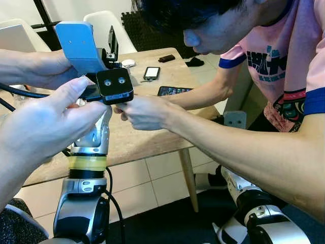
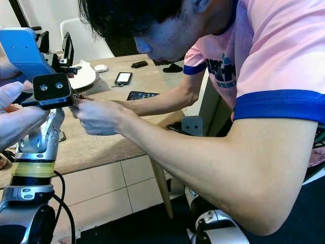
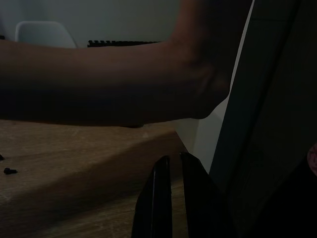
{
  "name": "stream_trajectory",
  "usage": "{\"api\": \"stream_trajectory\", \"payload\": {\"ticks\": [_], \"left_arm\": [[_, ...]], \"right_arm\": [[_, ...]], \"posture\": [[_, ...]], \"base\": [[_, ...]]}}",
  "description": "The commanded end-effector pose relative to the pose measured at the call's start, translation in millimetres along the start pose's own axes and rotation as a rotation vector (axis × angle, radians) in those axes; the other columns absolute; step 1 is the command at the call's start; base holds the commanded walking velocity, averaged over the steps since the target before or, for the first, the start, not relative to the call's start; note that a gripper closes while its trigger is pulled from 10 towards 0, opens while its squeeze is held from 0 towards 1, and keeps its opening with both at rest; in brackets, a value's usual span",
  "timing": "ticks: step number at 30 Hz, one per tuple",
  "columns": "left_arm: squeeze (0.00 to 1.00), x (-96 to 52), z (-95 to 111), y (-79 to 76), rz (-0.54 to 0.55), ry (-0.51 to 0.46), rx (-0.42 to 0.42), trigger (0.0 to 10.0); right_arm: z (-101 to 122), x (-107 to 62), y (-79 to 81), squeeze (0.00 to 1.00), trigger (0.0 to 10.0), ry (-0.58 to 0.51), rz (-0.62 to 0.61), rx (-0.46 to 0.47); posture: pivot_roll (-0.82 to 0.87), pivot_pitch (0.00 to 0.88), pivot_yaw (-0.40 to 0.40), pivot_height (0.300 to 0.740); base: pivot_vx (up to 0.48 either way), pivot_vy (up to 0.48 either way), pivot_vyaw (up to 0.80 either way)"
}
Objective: Restocking fridge
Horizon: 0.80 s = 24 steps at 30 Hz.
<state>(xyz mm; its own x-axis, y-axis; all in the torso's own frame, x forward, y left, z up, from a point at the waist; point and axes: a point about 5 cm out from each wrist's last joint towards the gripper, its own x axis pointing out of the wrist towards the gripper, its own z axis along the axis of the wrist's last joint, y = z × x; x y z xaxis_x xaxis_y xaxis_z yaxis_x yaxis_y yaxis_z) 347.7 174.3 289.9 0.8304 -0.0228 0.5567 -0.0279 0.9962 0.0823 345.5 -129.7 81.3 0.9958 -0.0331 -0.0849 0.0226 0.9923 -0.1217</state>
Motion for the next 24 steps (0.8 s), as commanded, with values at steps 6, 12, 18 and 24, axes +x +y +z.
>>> {"api": "stream_trajectory", "payload": {"ticks": [6, 12, 18, 24], "left_arm": [[0.0, -0.3, -3.8, -3.0, -0.024, 0.022, 0.02, 10.0], [0.0, -0.7, -3.7, -2.8, -0.024, 0.022, 0.022, 10.0], [0.0, -0.7, -3.3, -2.5, -0.024, 0.021, 0.023, 10.0], [0.0, -0.3, -2.8, -2.8, -0.024, 0.02, 0.023, 10.0]], "right_arm": [[2.1, 1.8, -0.2, 0.0, 10.0, -0.009, -0.01, 0.008], [1.3, 1.7, -0.5, 0.0, 10.0, -0.008, -0.012, 0.008], [1.0, 1.6, -0.6, 0.0, 10.0, -0.007, -0.014, 0.009], [0.9, 1.9, -0.7, 0.0, 10.0, -0.007, -0.014, 0.01]], "posture": [[0.03, 0.0, 0.04, 0.74], [0.03, 0.0, 0.04, 0.74], [0.03, 0.0, 0.041, 0.74], [0.04, 0.0, 0.04, 0.74]], "base": [[0.0, 0.0, 0.0], [0.0, 0.0, 0.0], [0.0, 0.0, 0.0], [0.0, 0.0, 0.0]]}}
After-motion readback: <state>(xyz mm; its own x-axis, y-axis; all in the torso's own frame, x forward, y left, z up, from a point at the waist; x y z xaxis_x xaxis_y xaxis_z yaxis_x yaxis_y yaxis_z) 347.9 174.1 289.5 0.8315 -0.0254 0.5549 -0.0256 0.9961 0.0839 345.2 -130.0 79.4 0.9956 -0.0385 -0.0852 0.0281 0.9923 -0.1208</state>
